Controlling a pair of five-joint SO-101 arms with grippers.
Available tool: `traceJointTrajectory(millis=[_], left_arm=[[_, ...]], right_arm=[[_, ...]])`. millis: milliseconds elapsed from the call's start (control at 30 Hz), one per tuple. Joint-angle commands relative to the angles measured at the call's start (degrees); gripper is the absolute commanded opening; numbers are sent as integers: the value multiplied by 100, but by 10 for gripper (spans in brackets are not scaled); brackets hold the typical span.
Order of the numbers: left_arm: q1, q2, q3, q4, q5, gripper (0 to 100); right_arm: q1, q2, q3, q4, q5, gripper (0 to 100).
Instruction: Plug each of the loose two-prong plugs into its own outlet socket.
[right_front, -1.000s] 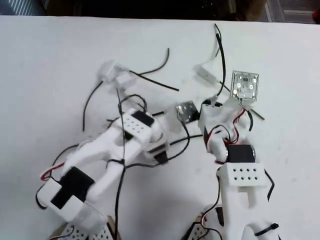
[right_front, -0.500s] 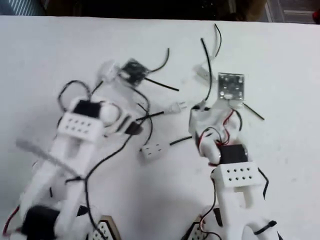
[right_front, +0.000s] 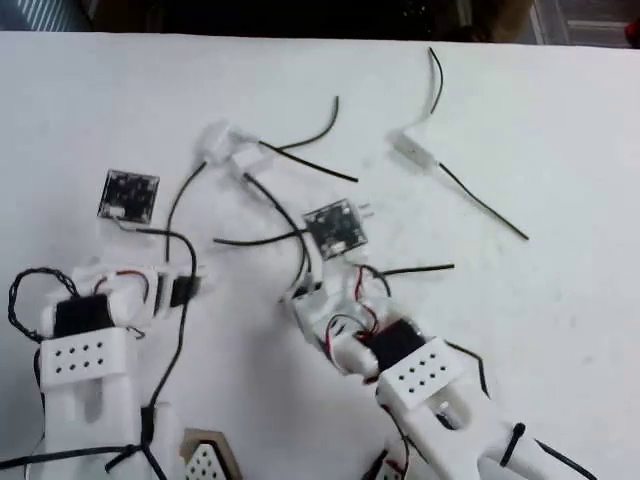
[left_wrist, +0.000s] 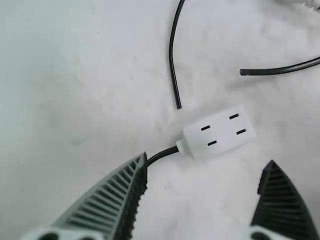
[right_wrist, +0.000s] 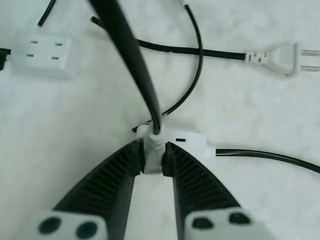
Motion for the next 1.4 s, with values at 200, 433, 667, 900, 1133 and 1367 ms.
traceJointTrajectory(millis=[200,433,667,900,1133,1367], left_arm=[[-66,-136,738,-633,0,347],[-66,-136,782,-615,-246,345],[-66,-136,791,-598,-246,344],[-66,-136,809,-607,-246,344],[-40,-163,888,-624,-273,344],[-40,-163,897,-633,-281,345]], right_arm=[[-180,-66,325,-796,18,17],[-180,-66,492,-1174,18,17],[-145,-57,492,-1165,18,17],[-92,488,475,-1446,97,17],[66,866,448,-1692,343,17],[-119,919,457,-1358,598,16]])
